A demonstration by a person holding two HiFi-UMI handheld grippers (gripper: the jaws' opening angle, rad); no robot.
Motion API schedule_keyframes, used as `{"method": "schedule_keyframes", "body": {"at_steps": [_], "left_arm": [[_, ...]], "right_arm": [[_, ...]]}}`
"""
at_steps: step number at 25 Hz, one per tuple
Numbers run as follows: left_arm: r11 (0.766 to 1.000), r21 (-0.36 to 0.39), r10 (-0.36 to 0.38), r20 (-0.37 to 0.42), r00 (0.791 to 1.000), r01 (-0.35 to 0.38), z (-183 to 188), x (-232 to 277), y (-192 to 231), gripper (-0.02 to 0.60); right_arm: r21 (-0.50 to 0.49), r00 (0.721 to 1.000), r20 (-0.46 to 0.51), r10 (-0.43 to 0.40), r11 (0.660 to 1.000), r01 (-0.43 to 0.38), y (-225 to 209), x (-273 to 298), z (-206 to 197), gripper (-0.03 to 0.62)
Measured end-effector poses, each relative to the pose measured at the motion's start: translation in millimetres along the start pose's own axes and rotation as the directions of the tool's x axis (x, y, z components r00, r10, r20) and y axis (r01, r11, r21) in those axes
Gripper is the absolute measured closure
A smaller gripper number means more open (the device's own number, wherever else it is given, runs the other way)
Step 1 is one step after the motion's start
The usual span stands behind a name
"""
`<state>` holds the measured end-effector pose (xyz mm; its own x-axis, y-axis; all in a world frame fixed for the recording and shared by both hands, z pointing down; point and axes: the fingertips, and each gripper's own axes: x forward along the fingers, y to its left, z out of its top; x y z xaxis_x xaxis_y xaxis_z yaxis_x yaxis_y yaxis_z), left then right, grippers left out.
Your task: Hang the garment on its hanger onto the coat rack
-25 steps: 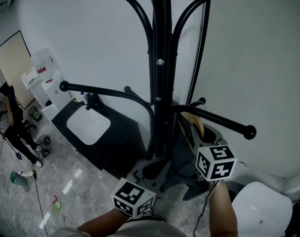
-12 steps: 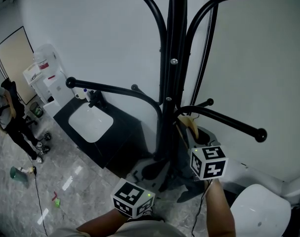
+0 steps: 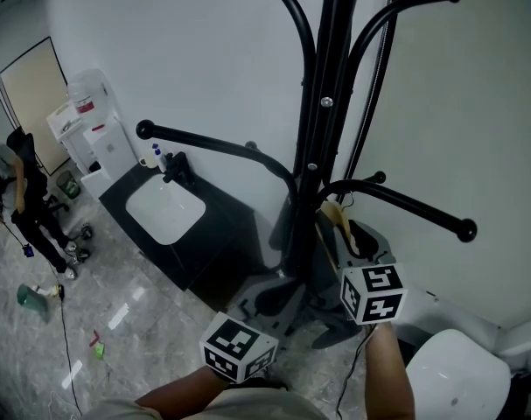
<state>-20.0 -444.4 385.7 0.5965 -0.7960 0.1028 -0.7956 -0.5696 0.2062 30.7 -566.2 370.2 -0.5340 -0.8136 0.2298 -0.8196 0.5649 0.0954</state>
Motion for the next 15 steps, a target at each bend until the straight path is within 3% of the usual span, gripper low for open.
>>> {"method": "schedule_keyframes", "body": {"at_steps": [8,15], "left_arm": [[1.000,0.009,-0.010,0.009,1.000,0.010,0.9,-1.5,-24.7,0.577],[0.999,0.036,-0.027,0.002,1.000,0.027,-3.1,-8.8,-55.7,0.577]], "right_arm": [[0.021,0.997,0.070,-0.034,0.999,0.033,3.0,-59.1,6.7,0.514],[0.143,0.992,0.114,0.055,0.987,-0.071,25.2,-122.2,-9.7,0.554]]}}
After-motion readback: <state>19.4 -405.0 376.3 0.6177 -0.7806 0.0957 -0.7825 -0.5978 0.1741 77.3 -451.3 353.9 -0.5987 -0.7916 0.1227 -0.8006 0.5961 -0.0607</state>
